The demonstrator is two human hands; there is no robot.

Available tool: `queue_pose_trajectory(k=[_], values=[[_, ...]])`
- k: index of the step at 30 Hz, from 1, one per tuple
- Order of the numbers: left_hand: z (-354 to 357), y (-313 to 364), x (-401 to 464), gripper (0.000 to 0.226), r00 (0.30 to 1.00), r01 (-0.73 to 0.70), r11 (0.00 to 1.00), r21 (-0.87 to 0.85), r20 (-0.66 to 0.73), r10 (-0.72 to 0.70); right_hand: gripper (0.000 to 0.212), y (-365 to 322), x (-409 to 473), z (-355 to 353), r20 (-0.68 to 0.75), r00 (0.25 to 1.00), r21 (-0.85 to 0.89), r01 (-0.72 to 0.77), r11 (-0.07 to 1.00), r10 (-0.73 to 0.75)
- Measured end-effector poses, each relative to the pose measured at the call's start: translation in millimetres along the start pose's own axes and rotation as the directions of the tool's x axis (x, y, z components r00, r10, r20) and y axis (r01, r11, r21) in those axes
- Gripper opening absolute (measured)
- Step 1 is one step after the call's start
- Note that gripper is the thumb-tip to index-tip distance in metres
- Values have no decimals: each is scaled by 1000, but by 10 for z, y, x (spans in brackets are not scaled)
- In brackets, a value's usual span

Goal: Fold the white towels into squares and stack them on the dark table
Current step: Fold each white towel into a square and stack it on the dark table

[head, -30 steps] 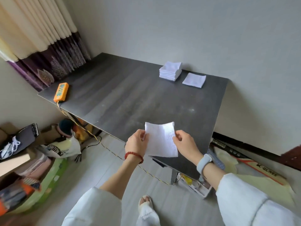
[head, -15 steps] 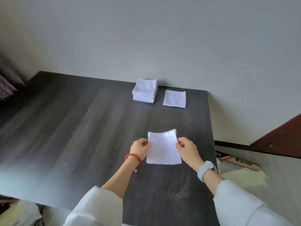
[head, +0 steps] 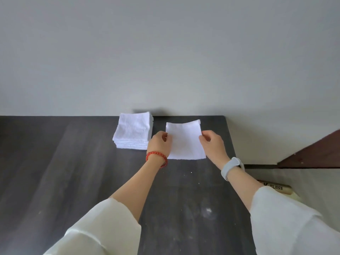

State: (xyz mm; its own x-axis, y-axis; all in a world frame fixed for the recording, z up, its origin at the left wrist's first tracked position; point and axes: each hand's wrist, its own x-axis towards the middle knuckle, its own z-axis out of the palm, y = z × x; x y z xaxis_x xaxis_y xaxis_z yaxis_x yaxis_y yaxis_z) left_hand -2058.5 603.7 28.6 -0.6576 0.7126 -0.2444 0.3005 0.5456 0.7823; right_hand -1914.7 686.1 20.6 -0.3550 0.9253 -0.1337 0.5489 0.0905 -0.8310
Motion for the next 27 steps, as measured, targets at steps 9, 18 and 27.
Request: queue_pose_trajectory(k=[9,18,27], values=[[366,-83,721,25,996,75,985,159,-58,-66,21,296,702,257,20,998,-50,-61,997,62],[489,-184,898,25,992,127,959,254,-52,-117,24,451,916,356,57,995,-75,-82,994,86],[564,-288,843,52,975,-188,806,562,9,221,42,620,753,424,-33,958,-553,221,803,-286]])
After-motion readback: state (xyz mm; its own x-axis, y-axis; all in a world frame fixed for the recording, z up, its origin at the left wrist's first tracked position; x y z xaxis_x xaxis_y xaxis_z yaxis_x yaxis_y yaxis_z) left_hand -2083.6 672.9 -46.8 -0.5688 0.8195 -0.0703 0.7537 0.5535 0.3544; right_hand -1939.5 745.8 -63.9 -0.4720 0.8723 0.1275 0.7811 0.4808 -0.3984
